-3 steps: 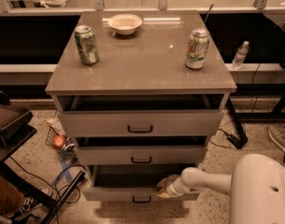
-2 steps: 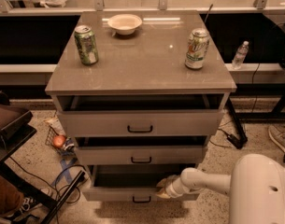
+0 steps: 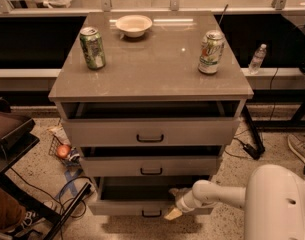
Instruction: Open bottom drawer
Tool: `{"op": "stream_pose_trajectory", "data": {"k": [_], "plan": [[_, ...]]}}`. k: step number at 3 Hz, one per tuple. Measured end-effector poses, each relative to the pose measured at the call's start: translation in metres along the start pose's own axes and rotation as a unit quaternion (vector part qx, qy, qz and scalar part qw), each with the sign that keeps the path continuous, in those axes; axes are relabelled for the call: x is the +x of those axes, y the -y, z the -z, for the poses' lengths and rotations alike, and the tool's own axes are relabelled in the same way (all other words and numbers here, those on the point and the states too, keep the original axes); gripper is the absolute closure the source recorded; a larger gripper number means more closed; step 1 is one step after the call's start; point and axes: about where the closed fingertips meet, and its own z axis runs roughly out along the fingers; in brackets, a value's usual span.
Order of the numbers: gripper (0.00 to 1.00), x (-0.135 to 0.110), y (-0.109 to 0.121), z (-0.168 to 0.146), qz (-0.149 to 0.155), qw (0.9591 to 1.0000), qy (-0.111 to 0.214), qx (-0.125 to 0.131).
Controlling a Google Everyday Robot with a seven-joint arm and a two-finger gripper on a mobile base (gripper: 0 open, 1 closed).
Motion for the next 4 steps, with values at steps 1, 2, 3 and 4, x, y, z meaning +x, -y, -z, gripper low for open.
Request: {"op": "stream_pose_trajectory", "data": {"k": [1,2,3,4], "plan": [[0.00,0.000,-0.001,-0.001,0.000,1.0000,0.000,-0.001],[0.00,-0.001,-0.001,0.002,0.002,1.0000,-0.002,0.000],[0.00,-0.003,0.000,0.007,0.006,1.0000,-0.008,0.002],[0.16,0.023,-0.030,0.007,-0.027,0.9992,-0.027,-0.012]]}}
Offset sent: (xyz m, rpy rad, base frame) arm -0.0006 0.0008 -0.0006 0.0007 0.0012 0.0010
